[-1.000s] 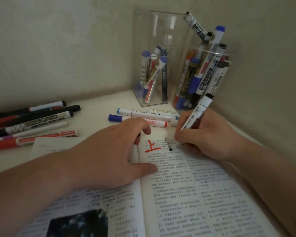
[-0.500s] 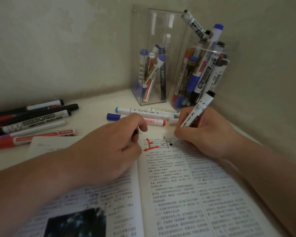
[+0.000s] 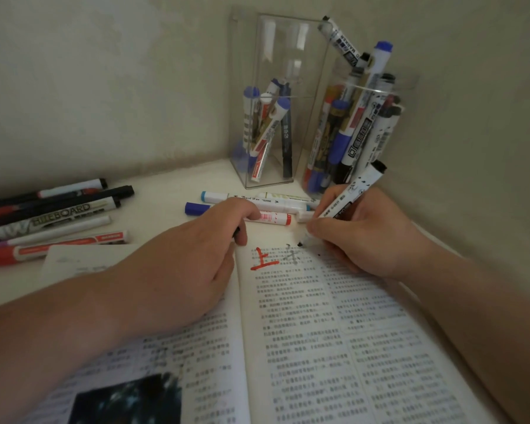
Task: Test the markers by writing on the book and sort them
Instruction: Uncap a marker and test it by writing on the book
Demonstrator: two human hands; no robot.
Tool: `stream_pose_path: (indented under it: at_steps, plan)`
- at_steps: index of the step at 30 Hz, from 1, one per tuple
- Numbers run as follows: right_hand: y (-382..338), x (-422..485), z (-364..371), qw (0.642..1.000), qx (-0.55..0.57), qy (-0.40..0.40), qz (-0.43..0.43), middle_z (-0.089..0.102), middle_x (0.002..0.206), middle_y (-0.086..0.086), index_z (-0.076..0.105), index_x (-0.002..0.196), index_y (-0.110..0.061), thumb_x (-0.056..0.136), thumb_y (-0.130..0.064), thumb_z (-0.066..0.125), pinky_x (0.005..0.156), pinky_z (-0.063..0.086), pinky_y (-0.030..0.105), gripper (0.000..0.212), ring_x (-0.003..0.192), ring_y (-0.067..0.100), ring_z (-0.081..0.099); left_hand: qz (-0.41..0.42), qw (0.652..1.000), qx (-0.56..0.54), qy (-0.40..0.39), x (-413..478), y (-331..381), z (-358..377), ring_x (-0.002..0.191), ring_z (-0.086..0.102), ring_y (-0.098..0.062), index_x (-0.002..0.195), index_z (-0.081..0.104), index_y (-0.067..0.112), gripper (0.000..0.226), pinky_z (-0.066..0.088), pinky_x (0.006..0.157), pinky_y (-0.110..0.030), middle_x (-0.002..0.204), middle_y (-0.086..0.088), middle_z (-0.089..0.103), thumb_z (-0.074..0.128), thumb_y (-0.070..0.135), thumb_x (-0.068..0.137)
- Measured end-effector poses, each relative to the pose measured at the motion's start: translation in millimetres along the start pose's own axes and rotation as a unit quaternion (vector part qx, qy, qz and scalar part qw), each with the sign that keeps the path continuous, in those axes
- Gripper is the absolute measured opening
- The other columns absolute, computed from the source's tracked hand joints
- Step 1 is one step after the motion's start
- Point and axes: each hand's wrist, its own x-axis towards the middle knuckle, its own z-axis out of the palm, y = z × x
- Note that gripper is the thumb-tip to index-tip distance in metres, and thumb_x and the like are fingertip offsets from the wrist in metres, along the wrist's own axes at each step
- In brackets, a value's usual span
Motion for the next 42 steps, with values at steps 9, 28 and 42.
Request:
stream_pose_path:
  at_steps: [9, 28, 42]
  plan:
    - [0.4, 2.4, 2.2, 0.997, -0.063, 0.045, -0.002, 0.049, 0.054, 0.000, 0.054, 0.074, 0.001, 0.086, -0.011, 0.070, 0.047, 0.037, 0.022, 0.023, 0.045, 0.006, 0.043, 0.012, 0.999, 0.001, 0.043, 0.2, -7.5, 4.4, 0.095, 0.049, 0.010, 0.117, 0.030, 0.057, 0.027, 0.047, 0.076, -0.018, 0.103, 0.022, 0.057, 0.041, 0.043, 0.096]
    - [-1.3, -1.0, -3.1, 0.999, 0.011, -0.033, 0.009, 0.047, 0.048, -0.002, 0.055, 0.075, 0.009, 0.086, 0.002, 0.068, 0.042, 0.033, 0.016, 0.019, 0.041, 0.005, 0.042, -0.002, 0.997, -0.044, 0.062, 1.0, -7.7, 1.8, 0.096, 0.049, 0.015, 0.103, 0.057, 0.043, 0.013, 0.035, 0.078, -0.002, 0.105, 0.045, 0.047, 0.062, 0.042, 0.091]
    - [-11.2, -12.1, 3.7, 0.936, 0.322, -0.115, -0.087, 0.059, 0.060, 0.012, 0.080, 0.082, -0.011, 0.074, -0.016, 0.068, 0.040, 0.031, 0.022, 0.016, 0.050, 0.020, 0.048, 0.038, 0.979, -0.136, 0.148, 1.9, -0.7, -4.0, 0.076, 0.058, -0.010, 0.096, 0.066, 0.053, 0.016, 0.041, 0.065, -0.011, 0.087, 0.027, 0.060, 0.069, 0.058, 0.081]
